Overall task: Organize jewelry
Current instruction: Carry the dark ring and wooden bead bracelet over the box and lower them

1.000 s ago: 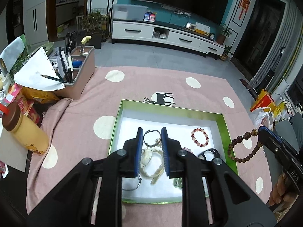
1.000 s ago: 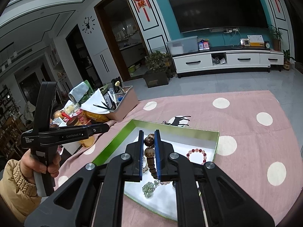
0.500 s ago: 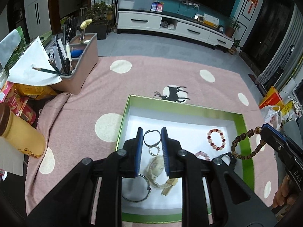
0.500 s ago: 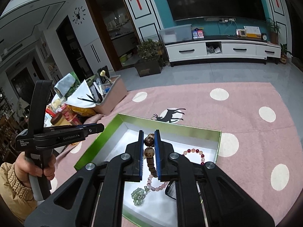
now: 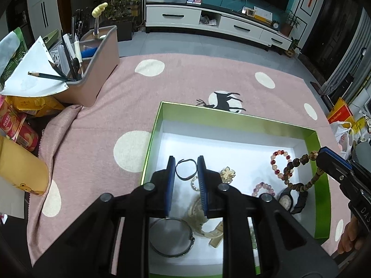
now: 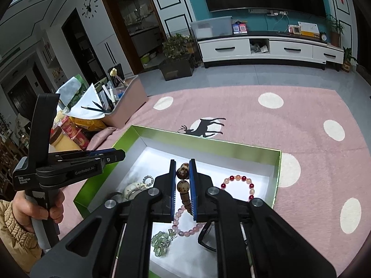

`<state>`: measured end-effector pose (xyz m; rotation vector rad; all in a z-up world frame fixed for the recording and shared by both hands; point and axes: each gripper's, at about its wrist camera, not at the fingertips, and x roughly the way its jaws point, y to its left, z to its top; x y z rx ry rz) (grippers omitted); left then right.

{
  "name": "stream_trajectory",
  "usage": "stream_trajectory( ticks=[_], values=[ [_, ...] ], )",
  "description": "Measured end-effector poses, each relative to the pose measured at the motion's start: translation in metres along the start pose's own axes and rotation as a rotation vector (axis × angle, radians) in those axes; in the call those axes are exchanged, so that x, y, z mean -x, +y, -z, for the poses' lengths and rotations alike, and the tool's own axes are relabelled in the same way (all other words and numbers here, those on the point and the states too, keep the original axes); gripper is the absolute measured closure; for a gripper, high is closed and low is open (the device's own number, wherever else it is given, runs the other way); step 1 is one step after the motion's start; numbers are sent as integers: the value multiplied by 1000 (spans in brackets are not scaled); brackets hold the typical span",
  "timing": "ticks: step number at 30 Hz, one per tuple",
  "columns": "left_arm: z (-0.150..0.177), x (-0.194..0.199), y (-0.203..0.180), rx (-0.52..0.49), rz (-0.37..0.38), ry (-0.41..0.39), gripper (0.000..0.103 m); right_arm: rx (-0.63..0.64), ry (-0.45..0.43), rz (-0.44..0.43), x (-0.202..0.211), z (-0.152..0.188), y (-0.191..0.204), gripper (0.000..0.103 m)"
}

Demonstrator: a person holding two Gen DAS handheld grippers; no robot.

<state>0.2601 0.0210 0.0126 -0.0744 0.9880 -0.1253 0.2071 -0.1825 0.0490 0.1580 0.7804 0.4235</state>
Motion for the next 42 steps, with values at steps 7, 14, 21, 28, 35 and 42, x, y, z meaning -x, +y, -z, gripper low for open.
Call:
stream_trajectory(
  ticks=[7, 14, 21, 28, 35, 42],
  values=[
    [2, -11, 0, -14, -9, 15, 84, 6, 35, 10, -14, 1, 1, 93],
    [2, -20, -4, -30, -18, 30, 84, 9, 65, 23, -24, 1, 2, 93],
    [3, -26, -7, -42, -27, 42, 84, 9, 88, 34, -33, 3, 1, 93],
    [4, -32, -8, -51, -35, 53, 84, 11, 107, 40, -38, 4, 2, 93],
    [4, -34, -11, -67, -43, 54, 84, 5, 123, 46, -42, 6, 0, 93],
    [4, -36, -13, -79, -51, 54, 84, 0, 133, 50, -45, 7, -2, 93]
  ],
)
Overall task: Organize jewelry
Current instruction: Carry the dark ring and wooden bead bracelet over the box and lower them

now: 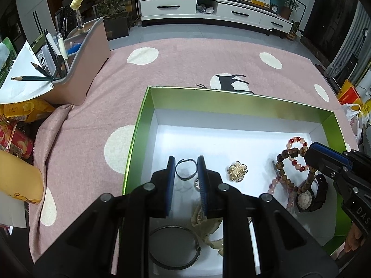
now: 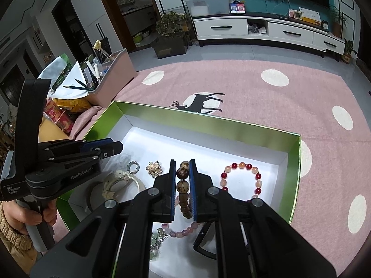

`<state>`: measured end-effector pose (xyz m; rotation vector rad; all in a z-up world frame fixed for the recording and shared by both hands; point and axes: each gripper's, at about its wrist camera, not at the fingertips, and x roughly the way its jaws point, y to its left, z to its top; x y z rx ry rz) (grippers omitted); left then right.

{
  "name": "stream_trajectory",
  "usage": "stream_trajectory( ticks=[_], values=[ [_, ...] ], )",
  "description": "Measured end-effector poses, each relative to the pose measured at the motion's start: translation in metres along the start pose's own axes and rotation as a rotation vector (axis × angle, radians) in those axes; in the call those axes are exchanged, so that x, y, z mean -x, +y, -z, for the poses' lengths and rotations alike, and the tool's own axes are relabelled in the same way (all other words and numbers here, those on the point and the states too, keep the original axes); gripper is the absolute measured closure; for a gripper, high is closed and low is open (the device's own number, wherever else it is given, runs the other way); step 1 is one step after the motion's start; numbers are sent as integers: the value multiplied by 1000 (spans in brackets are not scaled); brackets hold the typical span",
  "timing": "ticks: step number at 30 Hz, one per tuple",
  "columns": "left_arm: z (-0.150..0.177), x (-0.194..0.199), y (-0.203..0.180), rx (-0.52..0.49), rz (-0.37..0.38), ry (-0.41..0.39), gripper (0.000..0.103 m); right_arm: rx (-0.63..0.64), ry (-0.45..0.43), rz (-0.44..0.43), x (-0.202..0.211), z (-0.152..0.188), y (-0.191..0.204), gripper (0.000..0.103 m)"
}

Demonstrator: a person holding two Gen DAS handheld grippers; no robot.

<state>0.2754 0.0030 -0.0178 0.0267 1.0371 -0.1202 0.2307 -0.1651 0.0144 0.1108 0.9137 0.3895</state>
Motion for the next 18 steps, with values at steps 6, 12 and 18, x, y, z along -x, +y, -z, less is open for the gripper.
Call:
stream_trajectory(
  ticks=[6, 12, 18],
  values=[
    [0, -1, -1, -14, -11, -1, 84, -2, 6, 0, 0, 1, -2, 93],
    [0, -2, -2, -23, -19, -2, 84, -2, 11, 2, -1, 2, -2, 93],
    [1, -1, -3, -29, -27, -5, 84, -6, 13, 1, -2, 2, -3, 93]
  ],
)
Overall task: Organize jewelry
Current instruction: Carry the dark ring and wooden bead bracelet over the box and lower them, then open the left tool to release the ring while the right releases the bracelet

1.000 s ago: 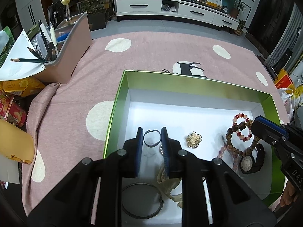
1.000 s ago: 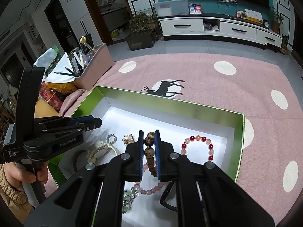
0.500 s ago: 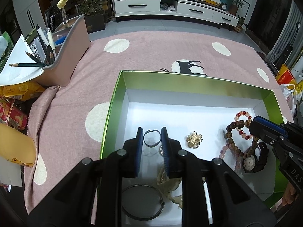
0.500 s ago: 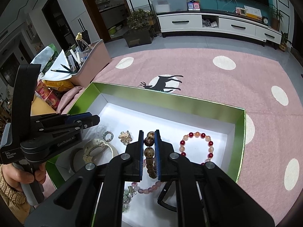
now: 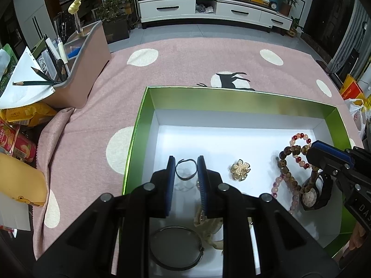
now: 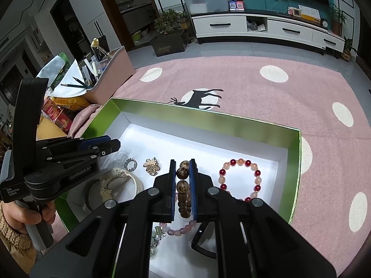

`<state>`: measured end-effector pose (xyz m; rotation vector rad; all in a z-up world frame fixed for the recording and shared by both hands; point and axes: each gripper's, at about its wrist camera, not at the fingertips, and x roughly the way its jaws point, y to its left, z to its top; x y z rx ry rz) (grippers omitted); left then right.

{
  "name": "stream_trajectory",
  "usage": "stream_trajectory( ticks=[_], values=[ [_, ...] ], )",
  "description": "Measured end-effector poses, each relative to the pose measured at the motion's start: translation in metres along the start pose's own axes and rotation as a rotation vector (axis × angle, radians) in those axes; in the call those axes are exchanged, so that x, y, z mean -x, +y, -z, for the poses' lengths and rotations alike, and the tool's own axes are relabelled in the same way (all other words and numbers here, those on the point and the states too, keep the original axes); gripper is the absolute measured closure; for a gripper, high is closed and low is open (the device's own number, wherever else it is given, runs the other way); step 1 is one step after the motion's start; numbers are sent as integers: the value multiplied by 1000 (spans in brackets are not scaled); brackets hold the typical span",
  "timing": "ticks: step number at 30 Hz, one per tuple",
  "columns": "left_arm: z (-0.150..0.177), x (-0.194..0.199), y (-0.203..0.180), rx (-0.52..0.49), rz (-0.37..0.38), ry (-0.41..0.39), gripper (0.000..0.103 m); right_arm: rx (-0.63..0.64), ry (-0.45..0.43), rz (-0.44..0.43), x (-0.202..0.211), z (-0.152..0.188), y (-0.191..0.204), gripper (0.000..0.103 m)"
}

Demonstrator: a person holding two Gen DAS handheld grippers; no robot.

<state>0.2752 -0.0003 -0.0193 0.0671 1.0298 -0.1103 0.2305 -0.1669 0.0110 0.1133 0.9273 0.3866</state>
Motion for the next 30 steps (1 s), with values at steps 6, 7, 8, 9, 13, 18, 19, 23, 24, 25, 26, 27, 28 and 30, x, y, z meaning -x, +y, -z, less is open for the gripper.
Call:
stream_trajectory(
  ticks=[6, 7, 8, 9, 13, 18, 19, 23, 24, 25, 26, 27, 28, 30],
  values=[
    [0, 0, 0, -2, -3, -1, 84, 0, 2, -1, 0, 0, 0, 93],
    [0, 0, 0, -2, -4, -1, 84, 0, 4, -1, 0, 1, -1, 93],
    [0, 0, 0, -3, -6, -2, 84, 0, 5, -1, -1, 1, 0, 93],
    [1, 0, 0, -3, -6, -2, 84, 1, 7, -1, -1, 2, 0, 93],
    [1, 0, 1, -3, -6, -3, 84, 1, 10, 2, -2, 2, 0, 93],
    [1, 0, 0, -4, -9, -3, 84, 1, 10, 1, -1, 2, 0, 93],
    [1, 0, 1, -5, -10, -3, 84, 1, 9, 2, -1, 2, 0, 93],
    [0, 0, 1, -5, -13, -1, 84, -1, 7, 2, -1, 2, 0, 93],
    [0, 0, 1, -5, -12, -2, 84, -1, 7, 2, -1, 2, 0, 93],
    [0, 1, 1, -5, -13, -2, 84, -1, 6, 2, 0, 2, 0, 93],
    [0, 0, 1, -5, -14, -1, 84, -1, 6, 2, -1, 2, 0, 93],
    [1, 0, 0, -6, -16, -1, 84, -1, 5, 2, 0, 2, 0, 93],
    [1, 0, 1, -5, -16, -1, 84, 0, 5, 2, 0, 1, 0, 93],
    [1, 0, 1, -4, -16, -1, 84, 0, 6, 2, 0, 1, 0, 93]
  ],
)
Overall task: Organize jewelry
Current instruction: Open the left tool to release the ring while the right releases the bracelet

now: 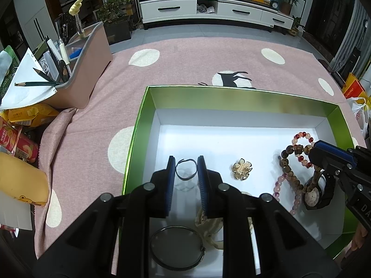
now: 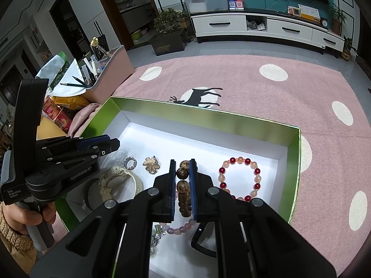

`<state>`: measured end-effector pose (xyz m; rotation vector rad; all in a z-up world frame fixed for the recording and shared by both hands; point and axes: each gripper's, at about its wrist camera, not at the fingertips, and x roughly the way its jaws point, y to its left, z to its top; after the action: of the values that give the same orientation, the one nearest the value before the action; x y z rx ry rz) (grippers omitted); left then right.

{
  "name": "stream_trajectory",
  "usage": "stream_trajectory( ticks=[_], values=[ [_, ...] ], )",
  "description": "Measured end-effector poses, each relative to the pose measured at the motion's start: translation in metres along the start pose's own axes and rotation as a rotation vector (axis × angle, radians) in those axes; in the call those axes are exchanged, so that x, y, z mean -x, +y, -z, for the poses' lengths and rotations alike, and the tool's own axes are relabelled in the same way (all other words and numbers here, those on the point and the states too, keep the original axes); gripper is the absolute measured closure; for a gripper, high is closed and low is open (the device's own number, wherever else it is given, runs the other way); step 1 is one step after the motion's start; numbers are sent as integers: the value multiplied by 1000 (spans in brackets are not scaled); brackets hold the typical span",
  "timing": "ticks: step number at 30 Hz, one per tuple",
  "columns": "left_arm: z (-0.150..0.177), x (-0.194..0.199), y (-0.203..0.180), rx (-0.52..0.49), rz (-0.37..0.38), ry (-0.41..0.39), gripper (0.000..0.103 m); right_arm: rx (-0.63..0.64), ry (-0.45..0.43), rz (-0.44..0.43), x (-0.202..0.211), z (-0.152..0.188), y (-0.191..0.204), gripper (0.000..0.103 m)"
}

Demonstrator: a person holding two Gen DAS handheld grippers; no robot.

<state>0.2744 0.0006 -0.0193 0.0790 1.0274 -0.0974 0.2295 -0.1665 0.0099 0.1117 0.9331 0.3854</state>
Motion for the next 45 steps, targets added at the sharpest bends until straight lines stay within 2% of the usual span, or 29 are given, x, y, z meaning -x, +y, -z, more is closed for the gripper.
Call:
stream_trajectory(
  ticks=[19, 27, 29, 34, 36, 38, 40, 45],
  values=[
    [0, -1, -1, -1, -2, 0, 83, -3, 1, 3, 0, 0, -1, 92],
    [2, 0, -4, -10, 1, -5, 75, -5, 0, 4, 1, 0, -2, 91],
    [2, 1, -4, -12, 0, -9, 70, -5, -2, 6, 2, 0, -2, 91],
    [2, 3, -5, -13, -5, -14, 63, -10, -5, 10, 3, 1, -3, 90],
    [2, 4, -5, -13, -6, -16, 60, -12, -6, 13, 4, 1, -4, 89],
    [3, 7, -6, -13, -7, -20, 55, -16, -9, 16, 6, 2, -5, 81],
    [3, 9, -7, -16, -9, -26, 51, -15, -14, 26, 8, 3, -6, 79],
    [4, 16, -8, -21, -8, -40, 42, -5, -31, 47, 16, 5, -5, 67]
  ],
)
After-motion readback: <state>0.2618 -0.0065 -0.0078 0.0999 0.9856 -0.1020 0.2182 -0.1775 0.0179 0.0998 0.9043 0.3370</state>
